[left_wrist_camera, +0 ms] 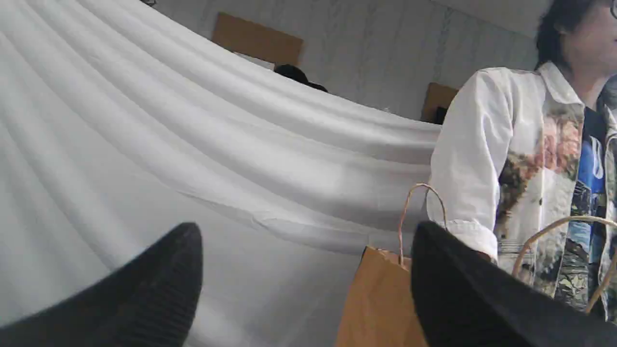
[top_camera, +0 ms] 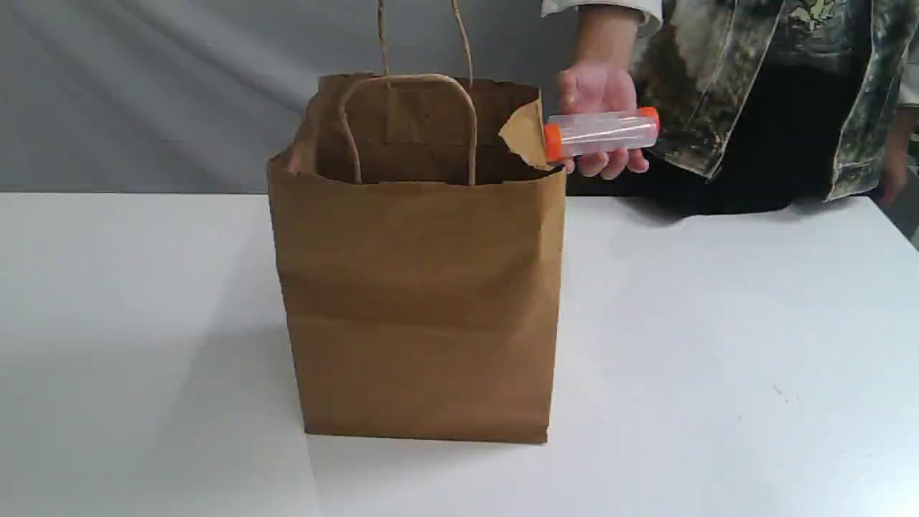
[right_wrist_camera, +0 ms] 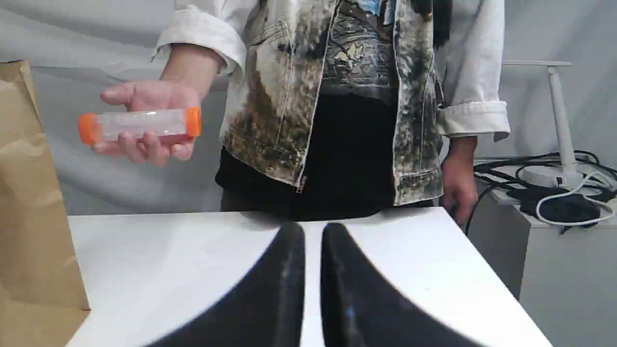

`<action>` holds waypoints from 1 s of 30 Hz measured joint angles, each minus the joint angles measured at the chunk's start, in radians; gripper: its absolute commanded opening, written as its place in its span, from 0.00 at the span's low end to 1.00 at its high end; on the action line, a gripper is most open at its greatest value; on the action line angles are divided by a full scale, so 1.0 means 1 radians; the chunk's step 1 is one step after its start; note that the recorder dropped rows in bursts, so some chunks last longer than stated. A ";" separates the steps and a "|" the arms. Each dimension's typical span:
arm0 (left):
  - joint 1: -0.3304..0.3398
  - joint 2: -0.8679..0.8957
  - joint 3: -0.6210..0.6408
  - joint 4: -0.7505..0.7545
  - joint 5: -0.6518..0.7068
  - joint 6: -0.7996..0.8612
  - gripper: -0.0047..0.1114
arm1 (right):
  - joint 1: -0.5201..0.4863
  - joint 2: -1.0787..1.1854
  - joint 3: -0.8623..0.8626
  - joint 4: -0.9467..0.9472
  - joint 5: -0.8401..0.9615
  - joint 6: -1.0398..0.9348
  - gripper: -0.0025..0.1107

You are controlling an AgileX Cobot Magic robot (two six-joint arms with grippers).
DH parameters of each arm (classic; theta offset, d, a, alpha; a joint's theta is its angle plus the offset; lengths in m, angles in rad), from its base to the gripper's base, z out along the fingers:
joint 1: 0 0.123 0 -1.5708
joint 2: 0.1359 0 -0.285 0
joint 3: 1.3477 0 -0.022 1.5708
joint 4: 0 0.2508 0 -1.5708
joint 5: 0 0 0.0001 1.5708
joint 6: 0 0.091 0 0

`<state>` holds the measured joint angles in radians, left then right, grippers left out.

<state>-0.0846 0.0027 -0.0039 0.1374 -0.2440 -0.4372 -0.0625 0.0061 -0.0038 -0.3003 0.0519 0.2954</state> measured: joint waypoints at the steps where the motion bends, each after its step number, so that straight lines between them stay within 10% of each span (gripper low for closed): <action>1: 0.000 0.000 0.000 0.000 -0.001 0.000 0.59 | 0.000 0.000 0.000 0.000 0.000 0.000 0.08; 14: 0.000 0.000 0.000 0.000 -0.002 -0.023 0.58 | 0.000 0.000 0.000 0.002 0.002 0.002 0.08; 26: 0.000 0.000 0.000 -0.034 0.087 -0.213 0.05 | 0.000 0.000 0.000 0.004 0.002 0.002 0.08; 30: 0.000 0.000 0.000 0.024 0.090 -0.252 0.04 | 0.000 0.000 0.000 0.004 0.002 0.002 0.08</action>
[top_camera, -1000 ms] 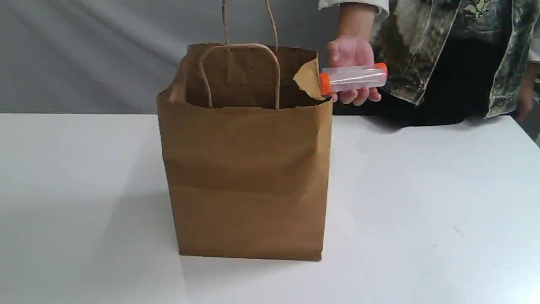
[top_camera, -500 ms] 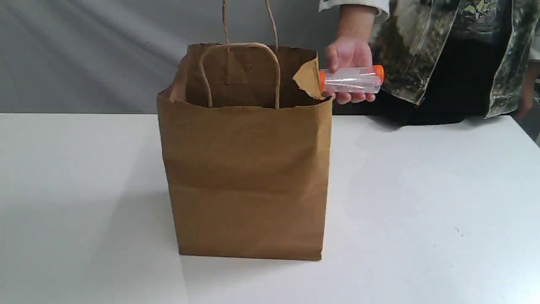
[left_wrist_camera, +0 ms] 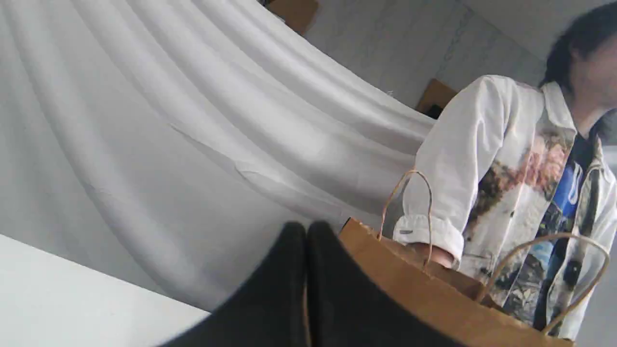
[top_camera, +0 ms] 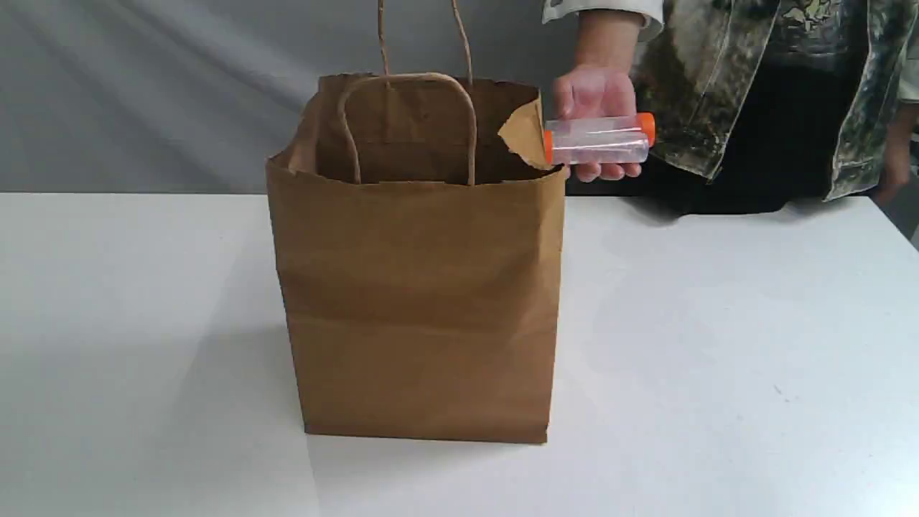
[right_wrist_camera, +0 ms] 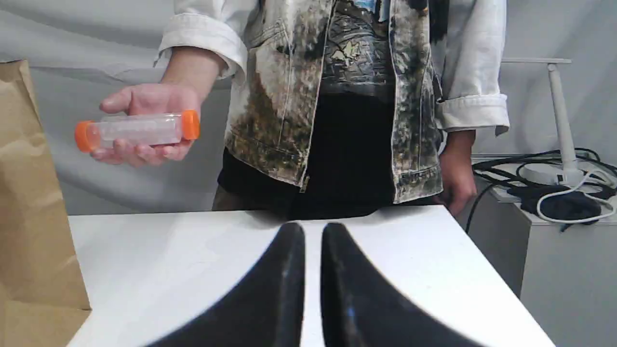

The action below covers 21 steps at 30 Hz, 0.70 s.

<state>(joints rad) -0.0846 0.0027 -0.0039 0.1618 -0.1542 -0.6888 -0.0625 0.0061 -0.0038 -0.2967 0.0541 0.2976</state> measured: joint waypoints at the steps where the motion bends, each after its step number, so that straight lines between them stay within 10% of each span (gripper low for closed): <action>1: 0.000 0.000 -0.006 0.032 0.007 -0.003 0.04 | 0.000 0.000 0.000 0.000 0.000 0.000 0.08; 14: 0.000 0.163 -0.267 0.232 -0.050 -0.033 0.04 | 0.000 0.000 0.000 0.000 0.000 0.001 0.08; 21: 0.000 0.480 -0.484 0.786 -0.315 -0.506 0.04 | 0.000 0.000 0.000 0.000 0.000 0.001 0.08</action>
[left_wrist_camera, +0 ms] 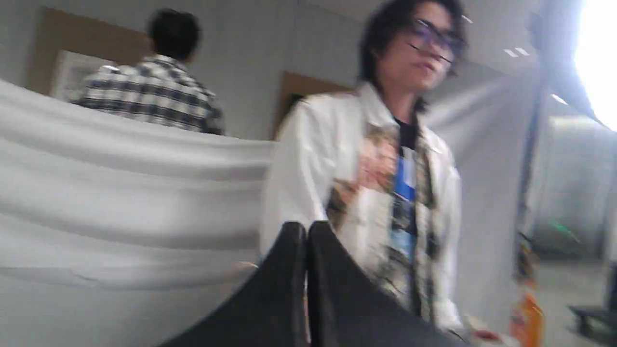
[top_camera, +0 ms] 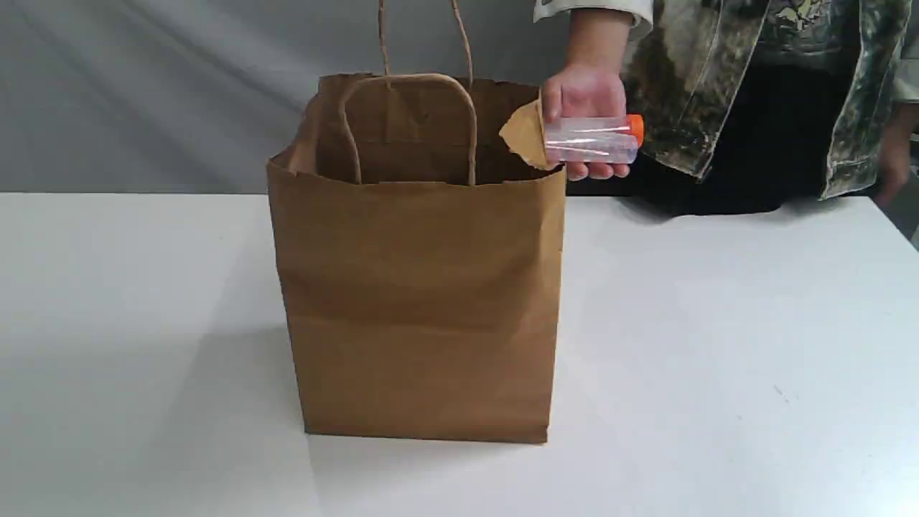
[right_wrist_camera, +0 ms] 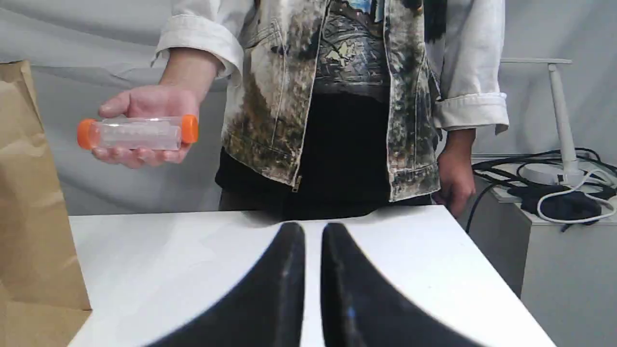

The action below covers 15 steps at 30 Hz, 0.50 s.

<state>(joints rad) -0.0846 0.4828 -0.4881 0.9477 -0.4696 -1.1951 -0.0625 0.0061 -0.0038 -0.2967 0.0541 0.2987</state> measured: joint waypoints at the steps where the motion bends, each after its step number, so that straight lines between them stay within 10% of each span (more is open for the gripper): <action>1: 0.000 0.057 -0.046 0.110 -0.053 -0.078 0.04 | 0.000 0.000 0.000 0.000 0.000 0.000 0.08; 7: -0.002 0.358 -0.330 0.706 -0.398 -0.634 0.06 | 0.000 0.000 0.000 0.000 0.000 0.000 0.08; 15: -0.002 0.523 -0.505 0.795 -0.424 -0.704 0.11 | 0.000 0.000 0.000 0.199 -0.171 0.086 0.08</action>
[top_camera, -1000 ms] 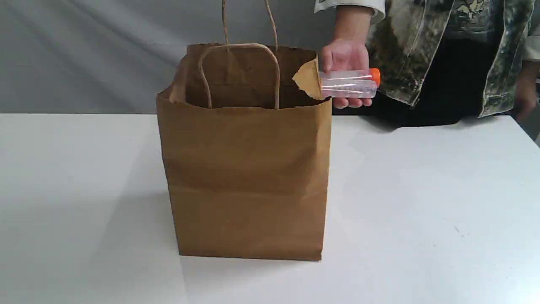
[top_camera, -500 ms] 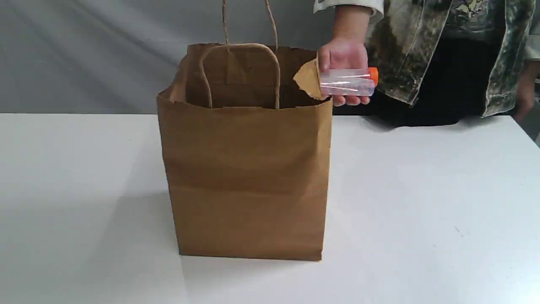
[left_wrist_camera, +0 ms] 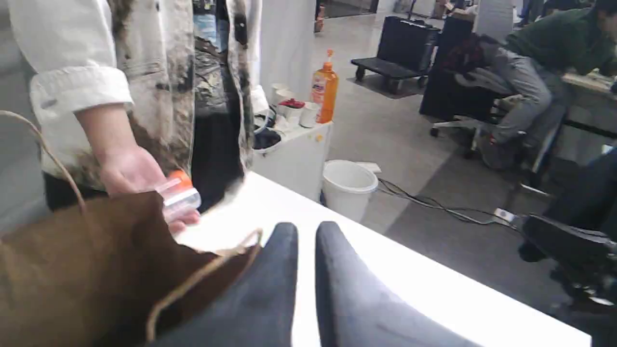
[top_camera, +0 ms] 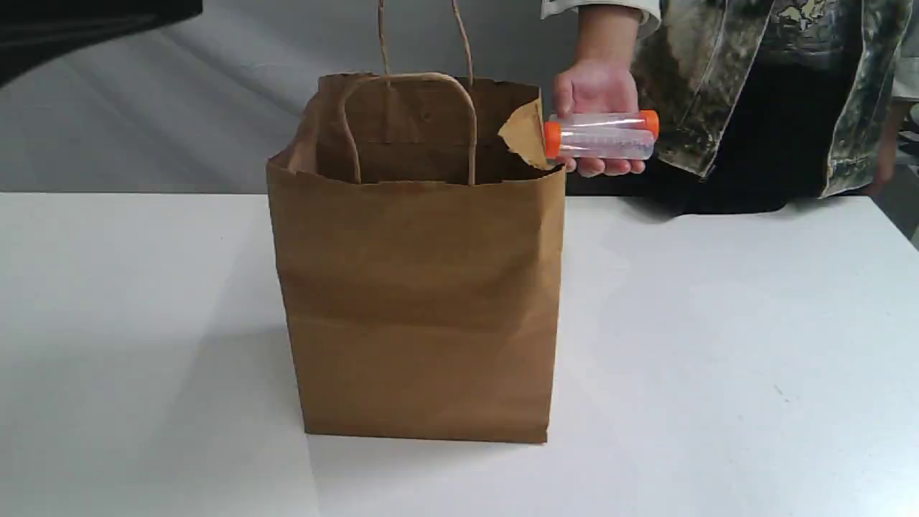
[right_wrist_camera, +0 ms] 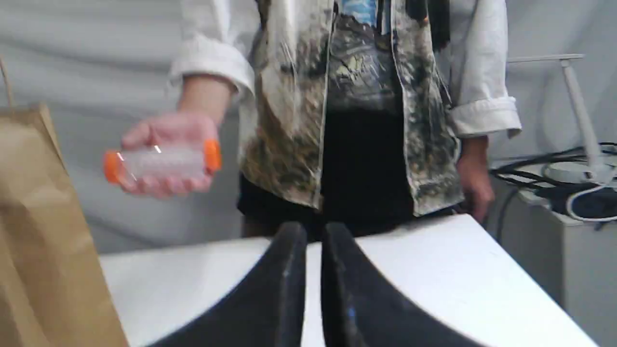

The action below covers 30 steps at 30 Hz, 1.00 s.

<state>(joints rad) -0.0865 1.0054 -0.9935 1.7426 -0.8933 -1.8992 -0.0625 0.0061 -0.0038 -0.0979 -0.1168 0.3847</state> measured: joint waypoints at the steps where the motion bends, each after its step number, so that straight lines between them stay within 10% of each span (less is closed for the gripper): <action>1: 0.000 0.000 -0.005 0.004 0.025 0.017 0.11 | 0.000 0.000 0.000 0.024 -0.049 0.016 0.08; 14: 0.000 -0.041 0.043 0.006 0.128 0.043 0.04 | 0.000 0.394 -0.339 0.051 -0.389 -0.103 0.02; 23: 0.000 -0.252 0.225 0.014 0.410 0.095 0.04 | 0.096 0.940 -1.016 -0.014 0.215 -0.143 0.02; 30: 0.000 -0.410 0.299 0.010 0.509 0.095 0.04 | 0.116 1.339 -1.524 0.549 0.873 -0.929 0.02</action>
<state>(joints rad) -0.0865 0.5958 -0.6947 1.7525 -0.3844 -1.8041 0.0530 1.3449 -1.5275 0.4507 0.7562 -0.5441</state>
